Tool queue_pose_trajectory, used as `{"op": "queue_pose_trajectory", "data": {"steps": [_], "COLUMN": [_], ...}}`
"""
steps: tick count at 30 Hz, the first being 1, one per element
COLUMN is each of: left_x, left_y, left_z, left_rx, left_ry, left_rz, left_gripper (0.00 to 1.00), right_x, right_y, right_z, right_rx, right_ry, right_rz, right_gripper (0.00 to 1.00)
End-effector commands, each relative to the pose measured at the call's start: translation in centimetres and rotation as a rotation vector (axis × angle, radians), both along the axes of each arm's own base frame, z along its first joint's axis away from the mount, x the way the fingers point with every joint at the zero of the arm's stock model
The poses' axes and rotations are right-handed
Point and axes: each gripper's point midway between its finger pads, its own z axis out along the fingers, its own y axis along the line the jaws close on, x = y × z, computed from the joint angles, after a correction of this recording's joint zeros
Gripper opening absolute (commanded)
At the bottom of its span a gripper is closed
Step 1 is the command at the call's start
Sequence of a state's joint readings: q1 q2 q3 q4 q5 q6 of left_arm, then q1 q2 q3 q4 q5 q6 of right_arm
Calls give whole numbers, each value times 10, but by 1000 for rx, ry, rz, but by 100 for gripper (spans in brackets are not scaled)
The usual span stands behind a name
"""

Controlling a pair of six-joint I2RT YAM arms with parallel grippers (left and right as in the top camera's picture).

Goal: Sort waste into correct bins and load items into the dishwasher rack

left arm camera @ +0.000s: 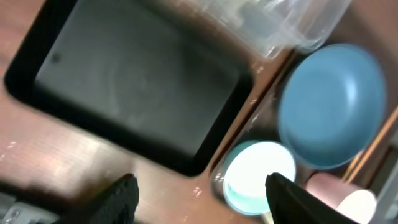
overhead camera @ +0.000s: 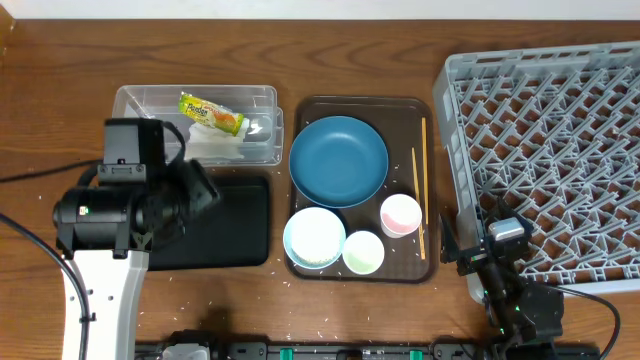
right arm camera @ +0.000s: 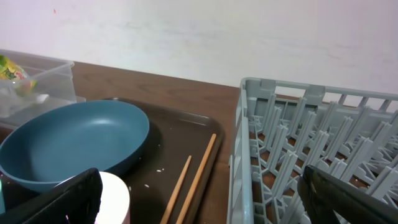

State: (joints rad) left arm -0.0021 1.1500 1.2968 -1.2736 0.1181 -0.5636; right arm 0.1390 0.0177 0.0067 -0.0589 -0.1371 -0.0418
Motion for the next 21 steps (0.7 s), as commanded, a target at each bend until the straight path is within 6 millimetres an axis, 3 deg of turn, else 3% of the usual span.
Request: {"op": "queue_pose_trajectory", "data": {"steps": [1,9,13,21], "left_x": [-15,-30,-32,-26], "left_y": [0,-26,-43,-80], "left_z": [-14,-39,-49,-49], "left_rx": [6,-90,-126,-137], "left_ry": [78,158,169,105], "left_rz": [-27,-155,-218,-377], "left_gripper": [69,68,56,56], "right_x": [1,1,1,1], "right_y": [-4,-4,-4,-4], "right_z": [-2,-2,-2,-2], "right_rx": [-9,-9,-9,-9], "right_ry": [4,3,3,4], "right_rz": [-15,-15,-15,-15], "right_gripper": [99,99,99,99]}}
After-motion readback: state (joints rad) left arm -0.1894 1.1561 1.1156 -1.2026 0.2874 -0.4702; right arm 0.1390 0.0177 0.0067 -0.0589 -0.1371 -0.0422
